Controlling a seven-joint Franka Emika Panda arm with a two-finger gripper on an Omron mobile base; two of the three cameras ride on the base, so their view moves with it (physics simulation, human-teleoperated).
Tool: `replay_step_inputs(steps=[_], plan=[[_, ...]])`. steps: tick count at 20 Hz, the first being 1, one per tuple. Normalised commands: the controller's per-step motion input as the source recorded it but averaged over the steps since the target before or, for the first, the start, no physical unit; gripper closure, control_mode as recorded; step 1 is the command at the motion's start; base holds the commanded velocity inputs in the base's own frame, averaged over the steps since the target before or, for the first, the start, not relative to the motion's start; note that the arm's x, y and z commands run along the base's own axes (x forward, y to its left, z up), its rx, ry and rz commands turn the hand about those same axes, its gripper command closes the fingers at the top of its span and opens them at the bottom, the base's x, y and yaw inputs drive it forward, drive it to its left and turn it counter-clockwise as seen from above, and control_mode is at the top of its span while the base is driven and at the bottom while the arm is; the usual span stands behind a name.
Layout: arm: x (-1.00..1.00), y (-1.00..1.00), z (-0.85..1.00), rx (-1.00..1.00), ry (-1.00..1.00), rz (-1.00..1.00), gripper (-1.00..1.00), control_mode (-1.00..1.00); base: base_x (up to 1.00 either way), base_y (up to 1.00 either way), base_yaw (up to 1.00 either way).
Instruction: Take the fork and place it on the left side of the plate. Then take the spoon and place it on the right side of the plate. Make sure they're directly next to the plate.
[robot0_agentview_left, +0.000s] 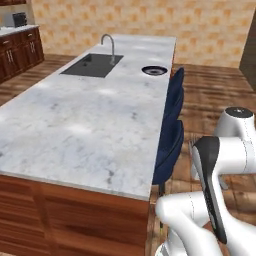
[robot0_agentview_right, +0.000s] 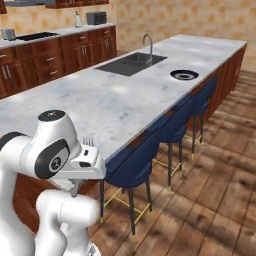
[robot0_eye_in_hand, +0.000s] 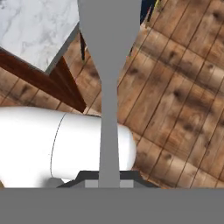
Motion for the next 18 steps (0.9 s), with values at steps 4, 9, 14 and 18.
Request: replay_step_inputs(steps=[4, 9, 14, 18], plan=[[0.00, 0.00, 0.00, 0.00, 0.00, 0.00, 1.00, 1.00, 0.63, -1.00, 0.06], [0.00, 0.00, 0.00, 0.00, 0.00, 0.00, 1.00, 1.00, 0.72, -1.00, 0.08], [0.00, 0.00, 0.00, 0.00, 0.00, 0.00, 1.00, 1.00, 0.77, -1.00, 0.08], [0.00, 0.00, 0.00, 0.00, 0.00, 0.00, 1.00, 1.00, 0.76, -1.00, 0.08]])
